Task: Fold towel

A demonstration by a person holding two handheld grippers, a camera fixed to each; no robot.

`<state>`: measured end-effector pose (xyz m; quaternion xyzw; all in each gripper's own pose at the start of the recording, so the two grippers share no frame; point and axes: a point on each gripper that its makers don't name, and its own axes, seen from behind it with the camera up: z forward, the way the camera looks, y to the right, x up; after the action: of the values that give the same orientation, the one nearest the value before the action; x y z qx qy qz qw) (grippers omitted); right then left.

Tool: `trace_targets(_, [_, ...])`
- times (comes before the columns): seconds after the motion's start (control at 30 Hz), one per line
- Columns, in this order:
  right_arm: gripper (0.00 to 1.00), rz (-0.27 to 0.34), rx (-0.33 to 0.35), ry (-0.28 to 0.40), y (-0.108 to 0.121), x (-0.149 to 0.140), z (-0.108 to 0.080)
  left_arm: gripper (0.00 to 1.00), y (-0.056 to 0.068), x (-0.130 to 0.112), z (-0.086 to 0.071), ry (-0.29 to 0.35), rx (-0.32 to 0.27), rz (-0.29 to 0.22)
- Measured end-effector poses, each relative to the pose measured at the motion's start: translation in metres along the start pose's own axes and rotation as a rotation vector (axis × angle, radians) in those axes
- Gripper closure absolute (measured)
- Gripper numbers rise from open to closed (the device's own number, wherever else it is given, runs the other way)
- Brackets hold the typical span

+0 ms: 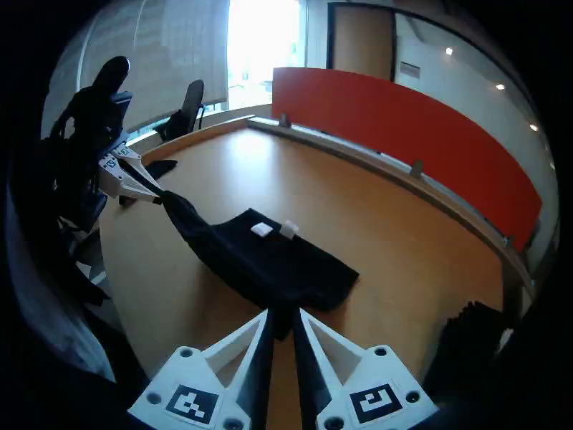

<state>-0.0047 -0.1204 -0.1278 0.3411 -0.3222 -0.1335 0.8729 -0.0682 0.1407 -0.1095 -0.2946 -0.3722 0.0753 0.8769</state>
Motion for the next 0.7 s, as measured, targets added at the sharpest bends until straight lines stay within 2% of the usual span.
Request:
trace_targets(0.3, [0.83,-0.001,0.014,-0.016,-0.0071,-0.0011,-0.0091,0.90,0.0048,0.0031,-0.0088,0.006,-0.018,0.004])
trace_targets(0.7, [0.83,0.011,0.034,-0.030,-0.0054,-0.0027,-0.0071,0.90,0.0093,0.0012,-0.0020,-0.008,-0.037,0.006])
